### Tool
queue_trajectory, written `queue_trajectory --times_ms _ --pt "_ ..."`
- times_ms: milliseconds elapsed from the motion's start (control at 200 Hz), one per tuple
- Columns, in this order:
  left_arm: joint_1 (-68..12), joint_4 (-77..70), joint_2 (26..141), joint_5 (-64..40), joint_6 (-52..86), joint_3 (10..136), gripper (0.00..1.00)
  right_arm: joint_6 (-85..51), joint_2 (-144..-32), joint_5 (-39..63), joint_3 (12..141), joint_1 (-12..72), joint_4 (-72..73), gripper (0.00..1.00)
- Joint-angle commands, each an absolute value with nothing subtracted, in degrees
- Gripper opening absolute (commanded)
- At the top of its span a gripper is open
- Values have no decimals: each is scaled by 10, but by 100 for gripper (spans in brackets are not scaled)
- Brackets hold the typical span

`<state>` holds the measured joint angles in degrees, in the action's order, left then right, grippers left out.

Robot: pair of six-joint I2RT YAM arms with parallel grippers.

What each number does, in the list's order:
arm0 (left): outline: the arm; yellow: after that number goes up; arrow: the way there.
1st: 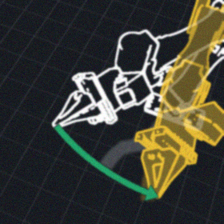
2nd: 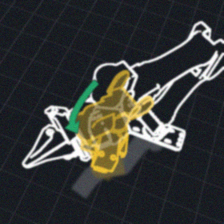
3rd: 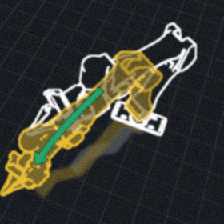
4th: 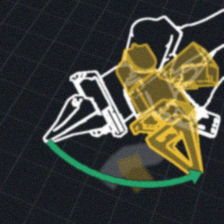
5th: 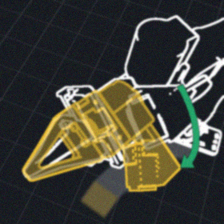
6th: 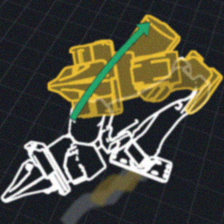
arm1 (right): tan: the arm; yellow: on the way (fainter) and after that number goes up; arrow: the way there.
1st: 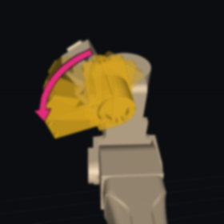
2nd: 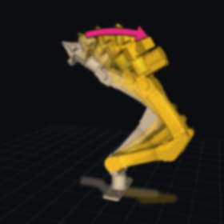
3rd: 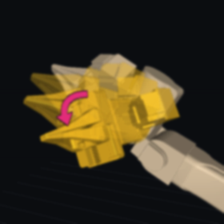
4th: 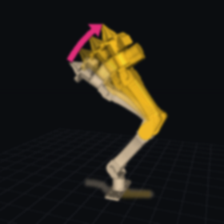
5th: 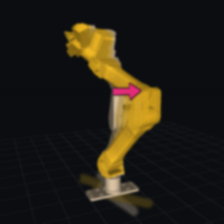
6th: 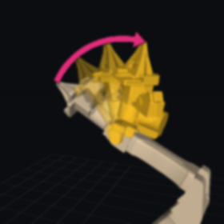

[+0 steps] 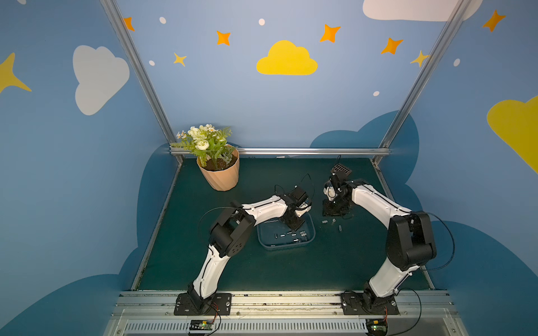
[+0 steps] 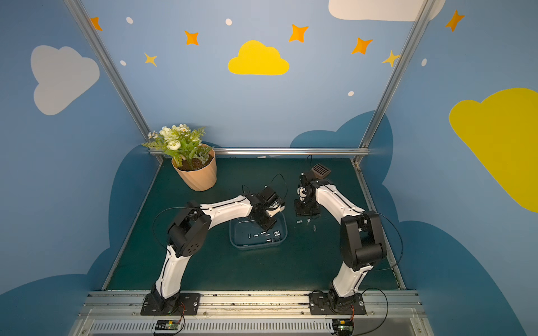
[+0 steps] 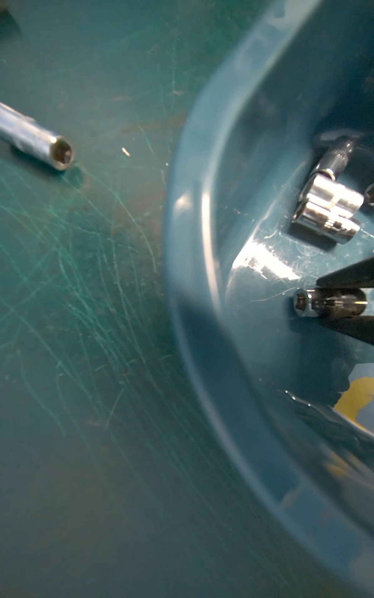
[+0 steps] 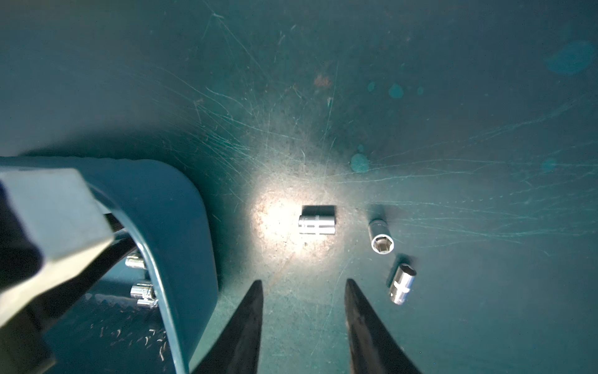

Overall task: Take out the socket from the storage box
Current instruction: Pick up the socket head from the storage box, then place the socket head at the center of the board.

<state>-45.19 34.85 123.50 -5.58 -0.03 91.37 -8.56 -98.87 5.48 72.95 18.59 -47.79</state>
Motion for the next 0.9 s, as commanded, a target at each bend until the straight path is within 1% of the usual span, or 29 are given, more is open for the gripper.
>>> queue_trajectory --times_ms 0,350,501,676,896 --pt "-442 347 1198 -54 21 890 10 -84 -978 57 725 189 -483 42" --pt "-399 338 1046 -42 49 839 10 -87 -970 61 722 194 -480 42" --pt "-368 336 994 -7 61 802 10 -87 -968 62 721 197 -479 42" --pt "-287 370 990 -11 67 773 10 -87 -966 64 719 202 -477 42" --pt "-221 381 1002 -5 78 746 10 -88 -961 63 711 204 -474 42"
